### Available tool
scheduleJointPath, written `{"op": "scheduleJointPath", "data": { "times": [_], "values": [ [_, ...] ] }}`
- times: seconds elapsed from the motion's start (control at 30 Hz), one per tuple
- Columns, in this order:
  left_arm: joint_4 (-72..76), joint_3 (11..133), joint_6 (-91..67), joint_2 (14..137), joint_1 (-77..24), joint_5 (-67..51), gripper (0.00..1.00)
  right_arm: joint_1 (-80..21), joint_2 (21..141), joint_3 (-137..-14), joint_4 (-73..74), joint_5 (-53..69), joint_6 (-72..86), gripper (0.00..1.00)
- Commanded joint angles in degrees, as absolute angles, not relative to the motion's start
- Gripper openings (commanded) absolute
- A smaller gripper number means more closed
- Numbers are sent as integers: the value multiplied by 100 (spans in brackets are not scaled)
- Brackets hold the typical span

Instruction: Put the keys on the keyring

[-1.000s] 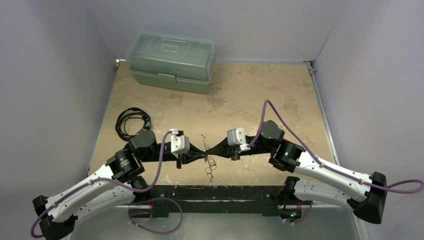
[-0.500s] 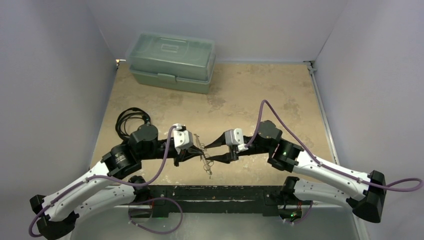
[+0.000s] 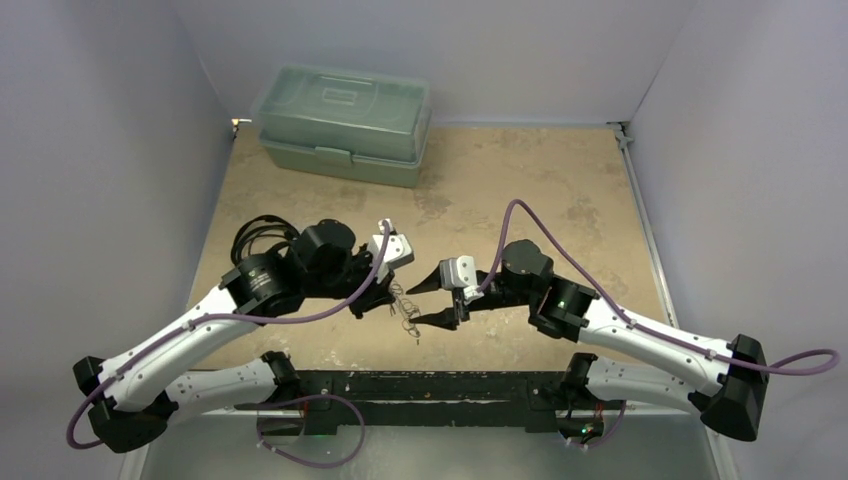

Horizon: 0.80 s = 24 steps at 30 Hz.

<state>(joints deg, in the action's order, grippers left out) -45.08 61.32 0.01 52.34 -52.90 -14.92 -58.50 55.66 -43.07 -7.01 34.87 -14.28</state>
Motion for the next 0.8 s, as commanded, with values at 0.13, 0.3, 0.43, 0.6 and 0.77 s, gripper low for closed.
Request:
{"op": "scheduleJointPath", "data": {
  "times": [0.13,0.3,0.43,0.6,0.77],
  "values": [
    [-5735,7158,-501,5910,-5283,-1136,0,-5870,5506,-4506,-832,3237,-1453,54],
    [-5744,7285,-370,5932,-5291,-1245,0,-5871,5564,-4503,-880,3261,-1457,51],
    [-5698,7277,-345,5974,-5318,-1489,0,-5868,5657,-4554,-950,3314,-1450,48],
    [-5584,7231,-259,5953,-5404,-1726,0,-5863,5647,-4508,-1140,3347,-1409,46],
    [-5415,7108,-182,5959,-5474,-1881,0,-5870,5644,-4424,-1351,3265,-1351,44]
  ]
}}
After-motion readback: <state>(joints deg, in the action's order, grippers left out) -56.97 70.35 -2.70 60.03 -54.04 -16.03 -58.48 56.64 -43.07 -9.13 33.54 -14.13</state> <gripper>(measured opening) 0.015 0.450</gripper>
